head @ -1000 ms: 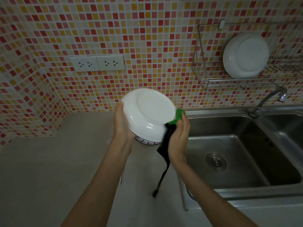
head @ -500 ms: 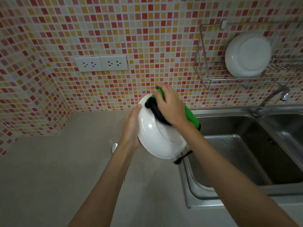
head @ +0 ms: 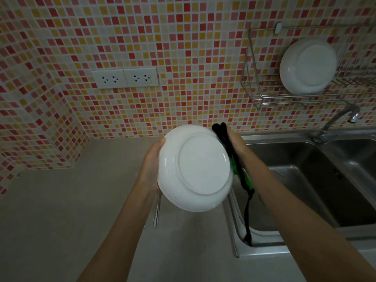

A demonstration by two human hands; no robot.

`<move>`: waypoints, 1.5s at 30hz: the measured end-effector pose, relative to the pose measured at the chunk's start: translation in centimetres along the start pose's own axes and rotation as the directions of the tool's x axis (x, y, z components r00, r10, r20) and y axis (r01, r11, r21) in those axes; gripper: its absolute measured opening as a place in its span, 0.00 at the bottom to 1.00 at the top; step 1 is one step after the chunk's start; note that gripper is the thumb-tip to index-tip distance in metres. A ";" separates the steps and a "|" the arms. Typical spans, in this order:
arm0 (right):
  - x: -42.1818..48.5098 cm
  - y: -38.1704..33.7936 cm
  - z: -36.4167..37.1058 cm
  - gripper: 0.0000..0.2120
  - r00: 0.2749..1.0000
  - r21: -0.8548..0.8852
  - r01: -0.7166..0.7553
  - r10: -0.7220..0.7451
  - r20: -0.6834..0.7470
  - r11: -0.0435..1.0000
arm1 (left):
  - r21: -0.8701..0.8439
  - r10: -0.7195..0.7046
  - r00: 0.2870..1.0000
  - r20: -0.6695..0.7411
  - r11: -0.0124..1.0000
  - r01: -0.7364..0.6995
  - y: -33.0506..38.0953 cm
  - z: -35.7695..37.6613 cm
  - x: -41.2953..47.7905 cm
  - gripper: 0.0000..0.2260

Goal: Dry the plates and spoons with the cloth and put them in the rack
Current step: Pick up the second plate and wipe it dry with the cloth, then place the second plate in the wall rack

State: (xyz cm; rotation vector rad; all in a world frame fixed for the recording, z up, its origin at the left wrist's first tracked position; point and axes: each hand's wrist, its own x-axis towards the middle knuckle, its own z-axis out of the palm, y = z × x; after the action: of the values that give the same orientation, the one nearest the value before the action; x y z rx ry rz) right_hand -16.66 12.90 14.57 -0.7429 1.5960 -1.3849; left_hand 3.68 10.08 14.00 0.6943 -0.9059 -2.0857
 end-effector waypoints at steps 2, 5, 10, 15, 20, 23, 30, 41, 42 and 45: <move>-0.2 1.3 0.0 0.15 1.000 0.134 -0.016 0.016 0.001 0.991 | 0.004 -0.011 1.000 0.007 1.000 0.011 0.2 -0.4 0.1 0.16; -0.1 4.3 0.3 0.25 0.976 0.251 -0.106 0.149 -0.158 0.962 | -0.032 0.016 1.000 -0.019 0.999 -0.016 0.6 -0.9 0.3 0.16; -2.2 9.4 1.1 0.19 0.902 0.115 -0.152 0.186 -0.390 0.982 | -0.082 0.182 0.979 -0.094 0.978 -0.190 3.0 -2.2 1.1 0.16; -6.9 16.2 2.7 0.18 0.930 -0.638 0.230 -0.360 -0.079 0.735 | -0.076 0.212 0.966 -0.149 0.971 -0.225 4.1 -3.9 2.4 0.14; -8.9 24.0 3.7 0.30 0.872 -0.886 0.444 -0.292 0.392 0.136 | -0.114 0.186 0.960 -0.209 0.970 -0.213 2.9 -4.8 3.4 0.17; -9.6 24.8 3.6 0.35 0.841 -0.870 0.488 -0.302 0.449 0.064 | -0.125 0.165 0.966 -0.200 0.973 -0.192 2.0 -4.4 3.5 0.15; -9.2 19.4 -0.7 0.21 0.783 -0.758 0.398 -0.622 -0.013 0.517 | -0.074 0.135 0.982 -0.132 0.987 -0.146 0.6 -0.5 4.2 0.13; -3.0 -3.6 -15.6 0.34 0.954 -0.002 0.233 -0.229 -0.193 0.972 | 0.065 0.159 0.981 0.112 0.984 -0.167 -1.9 14.6 7.0 0.13; -3.0 -4.6 -17.1 0.29 0.959 -0.021 0.242 -0.243 -0.143 0.970 | 0.083 0.162 0.979 0.127 0.981 -0.173 -2.3 16.2 7.2 0.14; -2.8 -6.9 -22.1 0.19 0.962 -0.047 0.255 -0.258 -0.086 0.966 | 0.088 0.190 0.970 0.151 0.975 -0.205 -3.8 21.5 7.8 0.13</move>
State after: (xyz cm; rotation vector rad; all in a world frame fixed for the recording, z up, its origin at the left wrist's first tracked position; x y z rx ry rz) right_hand -35.84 23.95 21.90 -0.9463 1.6429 -1.5990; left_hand -17.51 13.66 22.65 0.4909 -1.1220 -1.9392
